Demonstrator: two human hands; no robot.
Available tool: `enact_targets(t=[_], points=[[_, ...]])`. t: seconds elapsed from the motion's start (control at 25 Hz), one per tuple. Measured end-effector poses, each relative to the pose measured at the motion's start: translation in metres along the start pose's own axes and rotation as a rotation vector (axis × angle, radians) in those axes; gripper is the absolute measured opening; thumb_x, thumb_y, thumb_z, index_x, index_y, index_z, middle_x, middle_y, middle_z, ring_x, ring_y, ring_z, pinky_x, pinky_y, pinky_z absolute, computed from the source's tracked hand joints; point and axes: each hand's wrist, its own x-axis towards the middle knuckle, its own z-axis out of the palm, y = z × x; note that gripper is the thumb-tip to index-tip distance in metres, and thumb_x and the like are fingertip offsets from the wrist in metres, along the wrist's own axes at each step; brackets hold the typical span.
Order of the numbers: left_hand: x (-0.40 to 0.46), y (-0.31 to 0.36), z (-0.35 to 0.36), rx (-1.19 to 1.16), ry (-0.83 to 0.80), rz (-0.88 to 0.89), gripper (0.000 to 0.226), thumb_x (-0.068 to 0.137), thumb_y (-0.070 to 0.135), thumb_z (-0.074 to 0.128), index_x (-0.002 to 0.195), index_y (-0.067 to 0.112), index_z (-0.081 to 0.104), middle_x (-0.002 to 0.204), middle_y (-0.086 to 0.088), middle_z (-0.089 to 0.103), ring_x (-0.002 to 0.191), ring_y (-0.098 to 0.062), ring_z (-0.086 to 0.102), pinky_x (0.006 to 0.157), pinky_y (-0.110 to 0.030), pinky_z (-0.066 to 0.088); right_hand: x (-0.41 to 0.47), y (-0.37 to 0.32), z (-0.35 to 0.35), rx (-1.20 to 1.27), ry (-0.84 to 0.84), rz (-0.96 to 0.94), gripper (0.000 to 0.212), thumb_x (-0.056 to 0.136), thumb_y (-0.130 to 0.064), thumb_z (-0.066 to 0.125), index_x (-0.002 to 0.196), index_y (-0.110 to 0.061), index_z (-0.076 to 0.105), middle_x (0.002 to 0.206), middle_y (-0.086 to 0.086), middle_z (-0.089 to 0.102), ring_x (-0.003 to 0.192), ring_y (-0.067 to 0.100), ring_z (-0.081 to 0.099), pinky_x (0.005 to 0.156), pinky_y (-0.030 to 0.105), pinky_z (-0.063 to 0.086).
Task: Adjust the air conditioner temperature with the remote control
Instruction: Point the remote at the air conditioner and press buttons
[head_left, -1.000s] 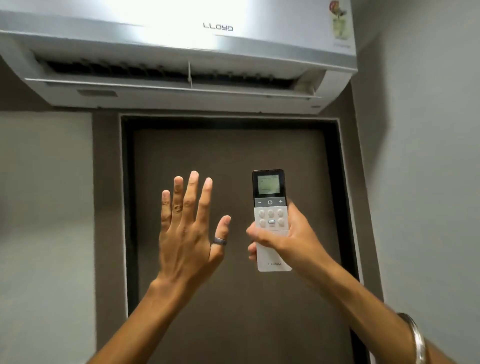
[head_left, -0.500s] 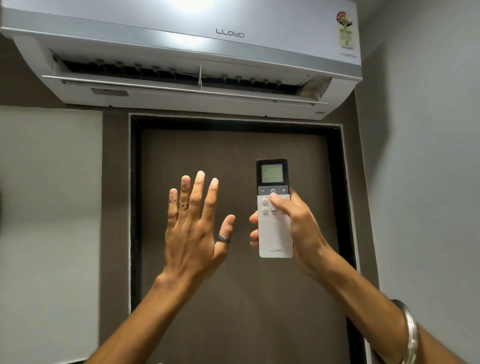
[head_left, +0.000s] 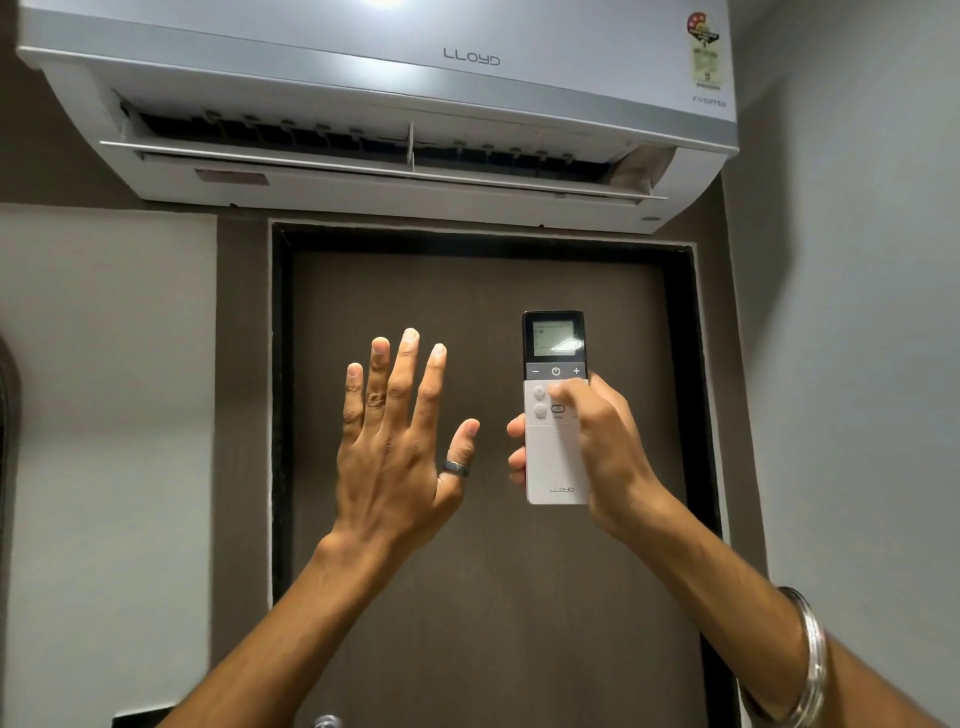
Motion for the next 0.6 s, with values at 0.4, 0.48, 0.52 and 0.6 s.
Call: enact_targets(t=[0.4,0.48,0.52,0.6], points=[[0.0019,0.0028,-0.0049,-0.002,0.001,-0.003,0.074,0.101,0.054,0.04,0.162,0.014,0.03,0.173,-0.014,0.015,0.162,-0.031,0.003,0.132,-0.045,-0.004,-0.0018,0.0031,-0.0047,-0.024,-0.021,-0.067,0.032,0.092,-0.03,0.054,0.117,-0.01,0.057,0.081,0.016,0.077,0.057,0.033,0.07,0.059,0.049,0.064],[0.0024,0.0034,-0.0064,-0.002,-0.004,-0.004,0.074,0.1,0.054,0.041,0.162,0.014,0.03,0.173,-0.014,0.015,0.162,-0.031,0.003,0.132,-0.045,-0.005,-0.0039,0.0018,-0.0054,-0.019,-0.024,-0.069,0.029,0.091,-0.029,0.055,0.114,-0.011,0.057,0.081,0.017,0.078,0.056,0.033,0.07,0.058,0.049,0.064],[0.0024,0.0039,-0.0071,0.0,-0.008,-0.007,0.074,0.1,0.054,0.041,0.162,0.014,0.03,0.173,-0.014,0.015,0.162,-0.032,0.003,0.132,-0.045,-0.005,-0.0049,0.0014,-0.0056,-0.019,-0.025,-0.07,0.029,0.091,-0.028,0.055,0.114,-0.011,0.057,0.081,0.017,0.078,0.056,0.033,0.07,0.058,0.048,0.064],[0.0024,0.0053,-0.008,0.0,-0.013,-0.014,0.075,0.1,0.054,0.042,0.162,0.014,0.03,0.173,-0.014,0.014,0.162,-0.032,0.003,0.132,-0.045,-0.006,-0.0071,-0.0002,-0.0059,-0.024,-0.025,-0.072,0.028,0.09,-0.028,0.054,0.113,-0.011,0.058,0.08,0.017,0.077,0.056,0.034,0.069,0.057,0.049,0.064]])
